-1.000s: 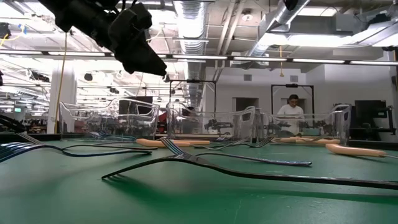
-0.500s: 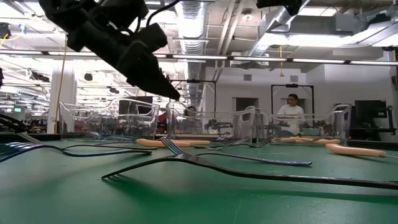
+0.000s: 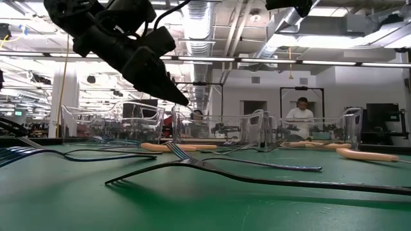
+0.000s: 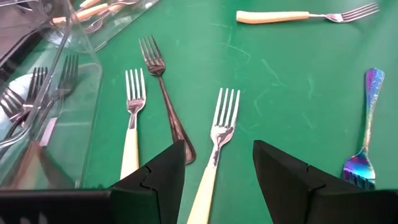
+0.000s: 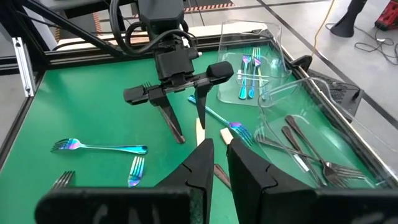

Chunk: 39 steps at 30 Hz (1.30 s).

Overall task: Sort silverware by color (type)
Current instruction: Put the yellow fork into the right transparent bin

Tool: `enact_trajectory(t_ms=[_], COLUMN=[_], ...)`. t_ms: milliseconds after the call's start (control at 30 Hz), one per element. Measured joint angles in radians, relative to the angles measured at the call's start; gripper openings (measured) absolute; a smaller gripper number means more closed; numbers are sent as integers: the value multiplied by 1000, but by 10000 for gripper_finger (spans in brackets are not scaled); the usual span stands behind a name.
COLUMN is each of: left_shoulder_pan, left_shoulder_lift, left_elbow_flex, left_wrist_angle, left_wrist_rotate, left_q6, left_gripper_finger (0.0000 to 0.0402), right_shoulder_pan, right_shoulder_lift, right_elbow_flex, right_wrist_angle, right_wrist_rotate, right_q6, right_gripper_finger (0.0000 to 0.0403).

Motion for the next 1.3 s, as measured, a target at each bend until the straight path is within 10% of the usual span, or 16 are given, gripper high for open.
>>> enact_trajectory(t_ms=[1300], left_shoulder_pan=[9], left_shoulder_lift=[112], left_elbow_flex=[1], left_wrist_angle=[114], left_wrist_rotate=[30], left_q6=[42], left_gripper_finger=[172], right_shoulder_pan=[0], right_shoulder_lift=[0], right_elbow_flex=[0], right_wrist_angle=[1], right_wrist_rotate=[-1], right_q6=[11], right_gripper_finger=[71])
